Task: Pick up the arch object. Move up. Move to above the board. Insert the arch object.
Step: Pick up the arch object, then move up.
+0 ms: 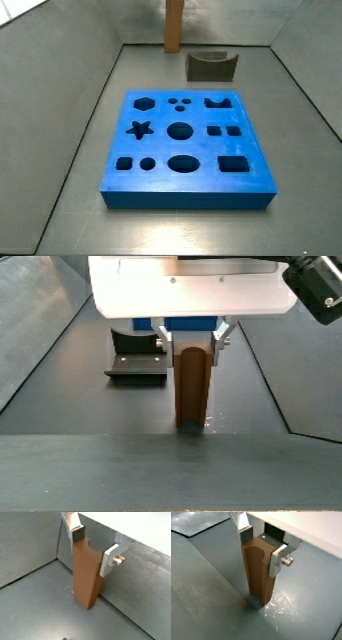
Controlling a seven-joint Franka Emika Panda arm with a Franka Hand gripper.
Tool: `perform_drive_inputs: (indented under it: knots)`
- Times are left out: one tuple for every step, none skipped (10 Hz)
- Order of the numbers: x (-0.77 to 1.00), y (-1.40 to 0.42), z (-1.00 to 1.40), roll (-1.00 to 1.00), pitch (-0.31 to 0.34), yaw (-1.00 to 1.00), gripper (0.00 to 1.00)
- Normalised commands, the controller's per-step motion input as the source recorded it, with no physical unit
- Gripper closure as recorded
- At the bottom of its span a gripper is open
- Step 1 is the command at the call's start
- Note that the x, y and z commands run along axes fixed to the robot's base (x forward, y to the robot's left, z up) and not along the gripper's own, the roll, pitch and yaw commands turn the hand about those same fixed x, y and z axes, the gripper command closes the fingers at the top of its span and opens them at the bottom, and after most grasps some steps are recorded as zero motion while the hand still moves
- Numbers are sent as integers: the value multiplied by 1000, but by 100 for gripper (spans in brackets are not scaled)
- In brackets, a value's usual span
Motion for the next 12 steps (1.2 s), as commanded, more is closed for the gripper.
perform_drive_inputs:
  knots:
    - [0, 0, 0, 0, 0, 0, 100]
    - [0, 0, 0, 0, 0, 0, 100]
    - [0, 0, 0, 0, 0, 0, 100]
    - [0, 0, 0, 0, 0, 0, 100]
    - [0, 0, 0, 0, 0, 0, 100]
    - [0, 0, 0, 0, 0, 0, 100]
    - [0, 0, 0, 0, 0, 0, 100]
    - [0, 0, 833, 0, 0, 0, 100]
    - [-51, 30, 799, -4, 22, 20, 100]
    - [-72, 17, 658, -4, 51, 12, 100]
    - [-45, 12, 508, 7, 51, 2, 100]
    - [-20, 12, 280, 17, 63, -3, 100]
